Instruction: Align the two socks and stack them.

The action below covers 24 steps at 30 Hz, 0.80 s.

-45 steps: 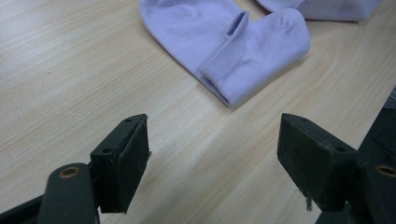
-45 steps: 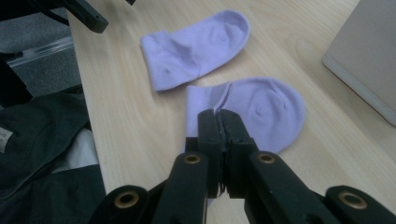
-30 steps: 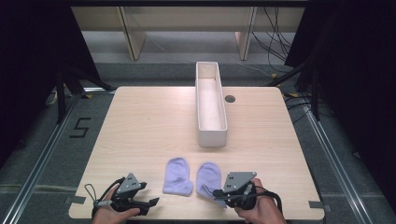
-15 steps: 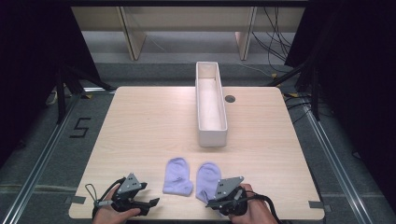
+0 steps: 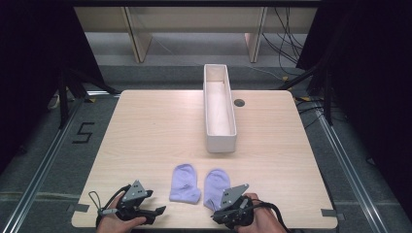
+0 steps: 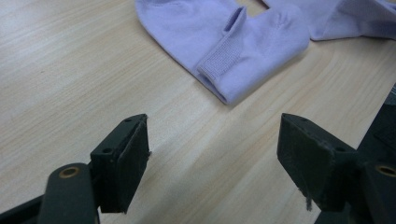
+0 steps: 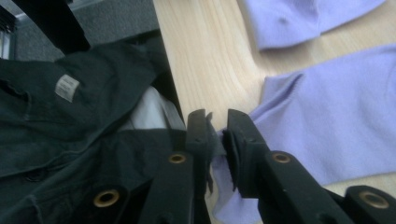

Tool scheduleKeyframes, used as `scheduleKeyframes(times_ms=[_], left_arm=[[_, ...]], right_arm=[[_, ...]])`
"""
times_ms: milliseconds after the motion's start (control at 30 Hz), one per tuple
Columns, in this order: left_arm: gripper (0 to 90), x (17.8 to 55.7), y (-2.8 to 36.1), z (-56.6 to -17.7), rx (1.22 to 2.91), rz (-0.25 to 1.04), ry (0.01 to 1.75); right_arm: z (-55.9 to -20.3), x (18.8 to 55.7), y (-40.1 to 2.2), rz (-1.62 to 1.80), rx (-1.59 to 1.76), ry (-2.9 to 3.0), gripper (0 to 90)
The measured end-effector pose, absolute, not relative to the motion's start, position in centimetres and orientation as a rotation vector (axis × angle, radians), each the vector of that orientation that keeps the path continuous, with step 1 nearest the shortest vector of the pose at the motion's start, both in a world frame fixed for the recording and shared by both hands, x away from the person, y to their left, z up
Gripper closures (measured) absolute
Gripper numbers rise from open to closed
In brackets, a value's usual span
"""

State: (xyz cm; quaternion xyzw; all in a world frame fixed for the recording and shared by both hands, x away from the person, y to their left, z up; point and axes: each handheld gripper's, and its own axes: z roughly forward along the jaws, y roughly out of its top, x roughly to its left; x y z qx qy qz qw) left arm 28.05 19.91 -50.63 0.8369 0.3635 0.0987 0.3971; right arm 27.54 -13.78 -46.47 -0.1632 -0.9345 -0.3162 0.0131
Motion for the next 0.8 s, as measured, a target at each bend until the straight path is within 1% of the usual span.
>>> scheduleKeyframes(times_ms=[133, 333, 367, 633, 800], left_arm=[[24.8, 27.9, 19.9, -50.7, 2.151, 0.250, 0.918], [24.8, 27.8, 20.0, -50.7, 2.146, 0.239, 0.916], [24.8, 27.9, 20.1, -50.7, 2.158, 0.254, 0.916], [24.8, 27.9, 20.1, -50.7, 2.157, 0.254, 0.917], [24.8, 27.9, 20.0, -50.7, 2.157, 0.255, 0.918]], right_arm=[[-45.3, 28.3, -14.4, -1.057, -0.527, -2.928, 75.9], [-45.0, 29.7, -15.1, -1.078, -0.598, -2.934, 75.9], [-45.0, 30.0, -15.1, -1.079, -0.623, -2.935, 76.0], [-45.9, 32.9, -15.3, -1.051, -0.721, -3.000, 75.8], [-46.7, 34.0, -14.9, -0.998, -0.740, -3.019, 75.5]])
